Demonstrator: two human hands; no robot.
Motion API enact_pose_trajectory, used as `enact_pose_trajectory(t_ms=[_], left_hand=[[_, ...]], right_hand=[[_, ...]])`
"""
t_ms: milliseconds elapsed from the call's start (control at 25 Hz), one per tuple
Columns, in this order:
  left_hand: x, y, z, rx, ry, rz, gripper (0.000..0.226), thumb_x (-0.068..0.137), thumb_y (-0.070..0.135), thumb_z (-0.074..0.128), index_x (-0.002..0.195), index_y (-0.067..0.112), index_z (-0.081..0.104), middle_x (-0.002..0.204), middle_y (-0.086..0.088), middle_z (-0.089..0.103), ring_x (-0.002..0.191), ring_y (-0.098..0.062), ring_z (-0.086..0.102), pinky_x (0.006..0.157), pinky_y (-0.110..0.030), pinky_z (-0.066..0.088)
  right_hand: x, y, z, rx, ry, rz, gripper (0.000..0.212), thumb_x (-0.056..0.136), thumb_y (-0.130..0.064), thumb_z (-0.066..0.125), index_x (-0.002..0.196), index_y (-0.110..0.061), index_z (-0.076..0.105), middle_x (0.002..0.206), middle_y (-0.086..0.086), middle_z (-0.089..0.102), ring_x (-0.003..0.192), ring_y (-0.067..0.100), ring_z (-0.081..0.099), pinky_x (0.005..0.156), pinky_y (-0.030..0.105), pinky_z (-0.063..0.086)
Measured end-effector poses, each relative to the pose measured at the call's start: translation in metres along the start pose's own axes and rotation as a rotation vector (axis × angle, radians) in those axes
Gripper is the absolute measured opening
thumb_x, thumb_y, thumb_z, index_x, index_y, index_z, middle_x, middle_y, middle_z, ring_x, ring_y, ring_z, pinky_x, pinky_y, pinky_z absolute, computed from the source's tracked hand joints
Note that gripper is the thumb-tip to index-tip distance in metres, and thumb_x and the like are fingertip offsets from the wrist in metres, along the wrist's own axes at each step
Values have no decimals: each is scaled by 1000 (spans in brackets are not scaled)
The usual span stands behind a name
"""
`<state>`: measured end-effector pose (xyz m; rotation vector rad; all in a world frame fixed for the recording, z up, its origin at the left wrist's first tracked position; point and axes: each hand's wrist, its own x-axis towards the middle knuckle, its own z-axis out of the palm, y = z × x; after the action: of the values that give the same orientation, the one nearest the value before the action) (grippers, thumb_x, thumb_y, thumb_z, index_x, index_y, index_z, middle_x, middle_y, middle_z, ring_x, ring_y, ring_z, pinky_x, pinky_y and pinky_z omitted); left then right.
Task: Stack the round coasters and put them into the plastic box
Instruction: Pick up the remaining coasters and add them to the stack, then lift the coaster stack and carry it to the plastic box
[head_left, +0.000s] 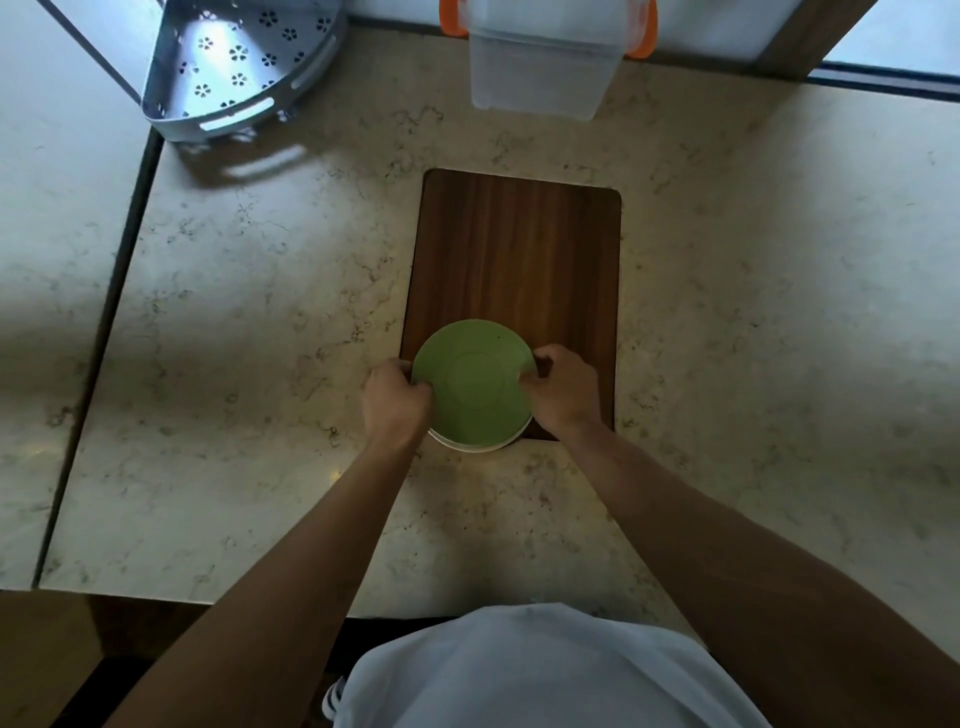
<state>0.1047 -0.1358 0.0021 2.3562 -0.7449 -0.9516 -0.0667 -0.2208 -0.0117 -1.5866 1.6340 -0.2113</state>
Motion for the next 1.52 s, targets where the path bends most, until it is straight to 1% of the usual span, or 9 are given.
enact_pose_trajectory(t_ms=[160, 480, 800, 1000, 1120, 1200, 1320, 1400, 1520], left_hand=[[4, -2, -7, -36, -34, -22, 25, 74, 5, 56, 90, 9, 75, 70, 3, 70, 69, -22, 70, 66, -45, 62], [3, -5, -1, 137, -13, 54, 23, 76, 11, 54, 90, 6, 71, 92, -13, 71, 79, -29, 65, 71, -47, 59], [6, -1, -7, -116, -70, -80, 27, 64, 5, 49, 78, -5, 70, 75, -29, 69, 64, -40, 67, 57, -41, 56], [10, -2, -6, -313, -102, -196, 30, 66, -1, 43, 81, -13, 66, 72, -23, 65, 69, -34, 65, 64, -43, 56], [3, -2, -6, -320, -100, -210, 29, 70, -3, 49, 79, 4, 76, 80, -16, 76, 76, -29, 74, 69, -46, 64], [-3, -3, -5, -281, -88, -170, 27, 72, 0, 55, 73, 18, 75, 75, -6, 76, 73, -24, 75, 65, -44, 64], [-5, -5, -3, -201, -83, -100, 24, 72, 4, 60, 73, 23, 74, 74, -2, 75, 72, -21, 73, 68, -44, 64], [-6, -5, -2, -103, -59, -44, 15, 76, 7, 62, 78, 18, 72, 74, 0, 72, 73, -21, 71, 70, -44, 63], [-6, -6, 1, 60, 14, 43, 10, 77, 7, 61, 83, 7, 68, 76, -2, 64, 78, -25, 63, 73, -43, 58]], right_hand=[[2, -1, -2, 40, -14, 40, 31, 89, -18, 66, 119, -12, 65, 107, 1, 69, 78, 5, 60, 58, 4, 37], [-9, -3, 1, -127, 18, -8, 35, 90, -18, 63, 125, -11, 61, 114, 10, 61, 101, 24, 62, 92, 37, 52], [-2, -5, -6, 78, -56, 140, 29, 89, -18, 61, 117, -16, 65, 92, -7, 62, 70, -4, 55, 53, 12, 38], [-1, -1, -6, 200, -65, 201, 28, 87, -18, 63, 114, -18, 67, 105, 2, 69, 83, 14, 68, 65, 25, 55], [-2, 7, -9, 185, -64, 191, 26, 86, -19, 66, 112, -20, 69, 106, -2, 70, 85, 10, 66, 72, 24, 57], [-2, 12, -10, 110, -58, 153, 27, 87, -20, 67, 113, -20, 69, 102, -8, 68, 78, 0, 60, 61, 7, 42], [-5, 17, -8, 18, -28, 115, 29, 88, -20, 69, 116, -17, 68, 101, -5, 69, 73, -1, 56, 54, 1, 31], [-10, 17, -7, 1, 8, 93, 31, 87, -20, 69, 117, -14, 66, 101, -1, 70, 69, -4, 55, 50, 4, 37], [-16, 17, -3, -43, 60, 50, 39, 87, -20, 70, 123, -9, 62, 107, 7, 68, 86, 14, 64, 69, 16, 46]])
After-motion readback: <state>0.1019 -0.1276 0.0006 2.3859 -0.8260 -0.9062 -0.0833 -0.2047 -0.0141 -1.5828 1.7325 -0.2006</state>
